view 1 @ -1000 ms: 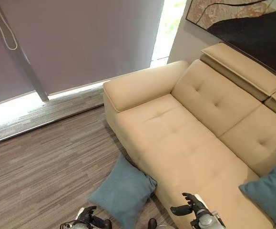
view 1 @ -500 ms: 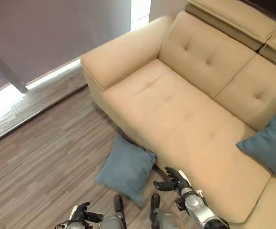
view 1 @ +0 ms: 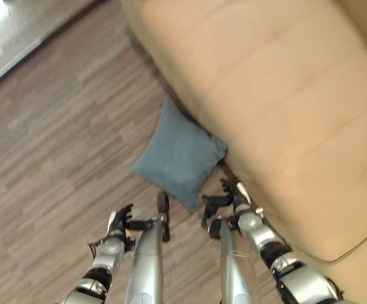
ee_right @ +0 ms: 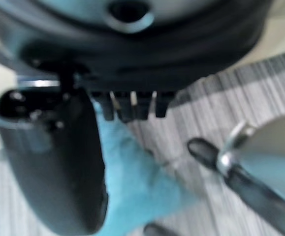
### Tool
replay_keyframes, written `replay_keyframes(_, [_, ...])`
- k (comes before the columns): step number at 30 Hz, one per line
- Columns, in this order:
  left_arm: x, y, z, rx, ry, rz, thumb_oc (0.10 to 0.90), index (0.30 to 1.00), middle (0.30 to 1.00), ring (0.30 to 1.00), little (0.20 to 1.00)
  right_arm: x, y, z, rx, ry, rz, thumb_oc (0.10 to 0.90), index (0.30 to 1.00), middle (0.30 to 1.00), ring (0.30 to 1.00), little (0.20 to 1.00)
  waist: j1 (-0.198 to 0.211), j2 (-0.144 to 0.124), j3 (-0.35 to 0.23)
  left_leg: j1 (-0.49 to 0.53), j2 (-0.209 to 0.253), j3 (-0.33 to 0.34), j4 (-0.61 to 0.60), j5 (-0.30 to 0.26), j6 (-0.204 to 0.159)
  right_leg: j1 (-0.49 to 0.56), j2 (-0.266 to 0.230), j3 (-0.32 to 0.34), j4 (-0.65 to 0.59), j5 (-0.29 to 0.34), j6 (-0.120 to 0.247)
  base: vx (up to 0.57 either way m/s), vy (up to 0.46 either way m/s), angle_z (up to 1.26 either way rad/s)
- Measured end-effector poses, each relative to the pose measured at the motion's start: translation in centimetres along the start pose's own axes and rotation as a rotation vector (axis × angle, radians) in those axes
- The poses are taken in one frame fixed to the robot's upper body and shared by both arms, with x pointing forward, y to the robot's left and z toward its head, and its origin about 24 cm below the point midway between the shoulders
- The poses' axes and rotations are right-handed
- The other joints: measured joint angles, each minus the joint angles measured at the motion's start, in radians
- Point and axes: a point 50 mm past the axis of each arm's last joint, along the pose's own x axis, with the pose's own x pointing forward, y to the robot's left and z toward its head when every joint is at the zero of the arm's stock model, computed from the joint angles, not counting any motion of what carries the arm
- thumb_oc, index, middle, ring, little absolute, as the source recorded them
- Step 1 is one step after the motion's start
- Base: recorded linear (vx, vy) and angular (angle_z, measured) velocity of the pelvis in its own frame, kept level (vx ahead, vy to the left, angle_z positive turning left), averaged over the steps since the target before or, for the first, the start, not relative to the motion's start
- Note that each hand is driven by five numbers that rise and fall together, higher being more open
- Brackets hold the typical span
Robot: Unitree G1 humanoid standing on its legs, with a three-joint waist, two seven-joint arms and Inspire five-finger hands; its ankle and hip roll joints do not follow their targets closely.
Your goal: Pick up all the scattered cushions and arrange them neatly on the sofa.
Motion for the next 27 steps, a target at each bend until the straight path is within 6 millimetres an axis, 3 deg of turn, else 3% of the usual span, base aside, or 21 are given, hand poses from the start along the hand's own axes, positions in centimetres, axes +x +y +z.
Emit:
replay_keyframes(2, [0.2,0.5,1.6,-0.002,-0.060,0.005,0.800,0.900,0.900,0.900,0.900,0.5,-1.0,1.6,0.011,-0.037,-0.045,0.800,0.900,0.900,0.900,0.900,-0.003,-0.001,0.004,-0.085,0.007,-0.002,0.071,-0.023,0.000,-0.079,-0.006,0.002,0.058,-0.019,-0.011,-0.03,-0.054,0.04])
replay_keyframes(5, [0.2,1.0,5.6,-0.064,-0.220,0.007,0.800,0.900,0.900,0.900,0.900,1.0,-3.0,3.0,0.119,-0.061,-0.140,0.800,0.900,0.900,0.900,0.900,-0.002,0.000,0.004,-0.237,0.010,-0.004,0.186,-0.050,0.008,-0.237,-0.021,0.020,0.181,-0.060,-0.024,0.01,-0.023,0.02])
replay_keyframes(10, [-0.2,1.0,8.1,-0.152,-0.310,0.009,0.800,0.900,0.900,0.900,0.900,1.0,-3.3,2.7,0.218,-0.033,-0.164,0.800,0.900,0.900,0.900,0.900,0.003,0.008,0.004,-0.369,0.016,-0.005,0.274,-0.061,0.003,-0.376,-0.031,0.035,0.278,-0.077,-0.042,0.02,-0.003,0.03])
replay_keyframes(15, [-0.9,-0.3,11.5,-0.218,-0.425,-0.020,0.800,0.900,0.900,0.900,0.900,1.6,-5.2,6.1,0.341,-0.118,-0.210,0.800,0.900,0.900,0.900,0.900,-0.002,0.008,0.004,-0.507,0.017,-0.010,0.317,-0.063,0.001,-0.517,-0.036,0.044,0.325,-0.083,-0.045,0.04,-0.016,0.03])
replay_keyframes(23, [-1.8,-1.7,16.2,-0.344,-0.556,-0.044,0.800,0.900,0.900,0.900,0.900,1.9,-5.8,11.4,0.431,-0.239,-0.203,0.800,0.900,0.900,0.900,0.900,0.029,0.008,0.004,-0.564,-0.002,-0.037,0.311,-0.053,-0.005,-0.565,-0.057,0.018,0.348,-0.097,-0.071,0.03,-0.043,0.12])
replay_keyframes(27, [-3.2,-2.6,18.5,-0.358,-0.667,-0.092,0.800,0.900,0.900,0.900,0.900,1.8,-7.8,14.8,0.446,-0.310,-0.255,0.800,0.900,0.900,0.900,0.900,0.062,0.011,0.002,-0.600,-0.021,-0.052,0.326,-0.051,-0.017,-0.597,-0.078,0.012,0.382,-0.122,-0.080,0.04,-0.027,0.16])
